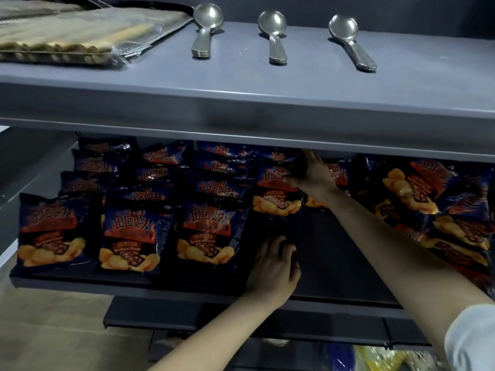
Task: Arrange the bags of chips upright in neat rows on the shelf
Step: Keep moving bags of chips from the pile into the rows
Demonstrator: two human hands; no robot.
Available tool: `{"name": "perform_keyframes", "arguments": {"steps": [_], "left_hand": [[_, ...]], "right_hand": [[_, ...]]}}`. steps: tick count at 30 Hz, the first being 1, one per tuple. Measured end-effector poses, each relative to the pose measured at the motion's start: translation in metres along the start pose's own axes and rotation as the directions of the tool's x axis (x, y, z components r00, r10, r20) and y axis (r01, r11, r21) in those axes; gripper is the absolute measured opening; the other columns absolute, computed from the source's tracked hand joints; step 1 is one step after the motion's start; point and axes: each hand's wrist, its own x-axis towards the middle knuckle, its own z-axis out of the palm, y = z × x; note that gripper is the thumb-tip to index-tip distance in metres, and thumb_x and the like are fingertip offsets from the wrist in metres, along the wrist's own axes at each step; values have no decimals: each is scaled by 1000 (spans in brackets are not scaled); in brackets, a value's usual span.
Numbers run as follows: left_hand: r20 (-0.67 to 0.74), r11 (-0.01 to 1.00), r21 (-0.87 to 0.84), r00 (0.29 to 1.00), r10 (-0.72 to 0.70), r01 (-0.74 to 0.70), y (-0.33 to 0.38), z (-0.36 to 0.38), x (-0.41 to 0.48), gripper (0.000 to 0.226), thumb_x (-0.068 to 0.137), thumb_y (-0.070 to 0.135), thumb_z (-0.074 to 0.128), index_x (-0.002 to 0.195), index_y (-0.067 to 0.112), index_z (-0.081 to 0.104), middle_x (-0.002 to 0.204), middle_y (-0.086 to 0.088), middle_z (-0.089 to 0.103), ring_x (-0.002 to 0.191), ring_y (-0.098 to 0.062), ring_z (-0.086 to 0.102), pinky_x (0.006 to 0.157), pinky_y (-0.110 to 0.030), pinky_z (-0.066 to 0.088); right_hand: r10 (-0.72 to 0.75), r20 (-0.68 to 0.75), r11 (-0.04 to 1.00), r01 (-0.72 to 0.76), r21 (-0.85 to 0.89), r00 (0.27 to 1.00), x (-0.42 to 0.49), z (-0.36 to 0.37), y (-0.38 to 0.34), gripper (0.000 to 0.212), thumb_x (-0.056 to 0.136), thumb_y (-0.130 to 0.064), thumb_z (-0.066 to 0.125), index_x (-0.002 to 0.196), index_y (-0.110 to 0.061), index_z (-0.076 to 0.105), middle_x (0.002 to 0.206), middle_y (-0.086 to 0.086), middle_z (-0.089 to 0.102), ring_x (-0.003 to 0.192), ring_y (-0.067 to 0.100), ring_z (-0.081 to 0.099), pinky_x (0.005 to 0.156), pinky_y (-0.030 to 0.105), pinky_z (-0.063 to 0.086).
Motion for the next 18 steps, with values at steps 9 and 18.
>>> {"name": "perform_keyframes", "arguments": {"steps": [9,18], "left_hand": [[-1,999,24,1000,23,-23,-2,2,1,51,84,41,21,120,21,50,139,-5,43,127,-30,40,103,-43,38],[-46,998,63,999,30,-27,0,-1,2,39,80,39,33,106,24,57,123,-2,58,111,-27,56,89,-38,49]], "right_hand": [[-6,42,996,10,-88,999,0,-1,-4,70,78,-32,73,135,-6,40,135,11,47,129,27,38,105,30,32],[154,-66,985,-148,84,986,2,-41,19,52,85,-39,64,131,-17,50,131,4,56,125,21,48,103,25,35]]}}
